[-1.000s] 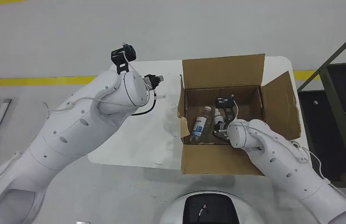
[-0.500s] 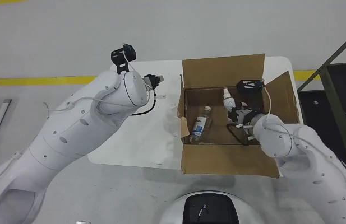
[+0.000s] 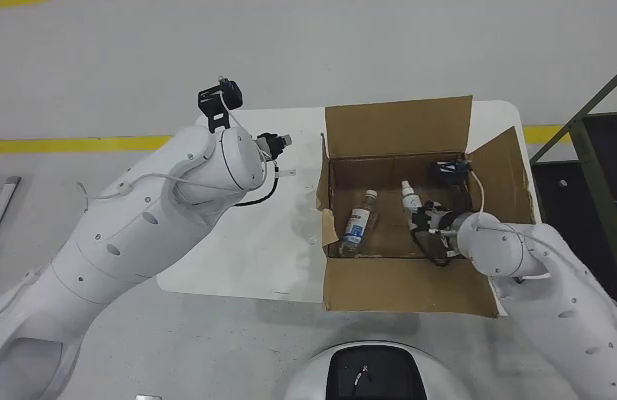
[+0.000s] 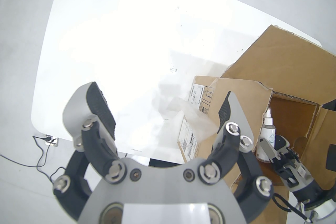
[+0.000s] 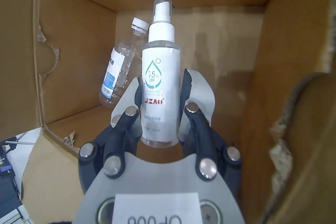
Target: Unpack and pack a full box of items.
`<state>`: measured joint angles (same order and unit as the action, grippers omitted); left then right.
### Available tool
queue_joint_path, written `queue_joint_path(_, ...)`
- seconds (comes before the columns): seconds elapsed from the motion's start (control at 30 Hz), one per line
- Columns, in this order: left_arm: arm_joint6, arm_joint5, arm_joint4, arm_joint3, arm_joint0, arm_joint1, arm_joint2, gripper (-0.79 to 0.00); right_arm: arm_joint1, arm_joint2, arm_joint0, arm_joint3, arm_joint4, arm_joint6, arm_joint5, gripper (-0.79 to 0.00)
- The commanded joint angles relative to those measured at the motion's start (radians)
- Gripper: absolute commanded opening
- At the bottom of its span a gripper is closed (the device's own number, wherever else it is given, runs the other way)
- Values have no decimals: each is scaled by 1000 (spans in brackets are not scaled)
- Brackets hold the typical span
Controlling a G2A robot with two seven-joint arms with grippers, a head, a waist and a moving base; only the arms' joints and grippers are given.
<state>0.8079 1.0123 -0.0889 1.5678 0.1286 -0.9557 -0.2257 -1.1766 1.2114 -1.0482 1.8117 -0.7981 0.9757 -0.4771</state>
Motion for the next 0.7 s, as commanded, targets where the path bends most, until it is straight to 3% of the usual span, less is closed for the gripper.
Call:
queue_joint_path(0.0,0,0,0,0,0,0,0,0,-11,-72,33,-44,-39,-17,-26,-705)
queue_joint_path(0.03,0,0,0,0,0,0,0,0,-17,-102,50,-70,-50,-24,-39,-597)
queue_joint_path(0.07,0,0,0,0,0,0,0,0,-23,-129,66,-96,-62,-30,-55,-545)
queue_joint_path(0.17,0,0,0,0,0,0,0,0,-41,-187,113,-170,-59,-45,-75,-539)
queue_joint_path(0.27,0,0,0,0,0,0,0,0,-53,-219,140,-204,-55,-52,-83,-440)
queue_joint_path(0.6,0,0,0,0,0,0,0,0,-64,-214,167,-211,-64,-35,-84,-403)
queue_joint_path(0.63,0,0,0,0,0,0,0,0,-62,-201,163,-190,-64,-33,-82,-416)
queue_joint_path(0.67,0,0,0,0,0,0,0,0,-58,-183,157,-165,-68,-31,-78,-486)
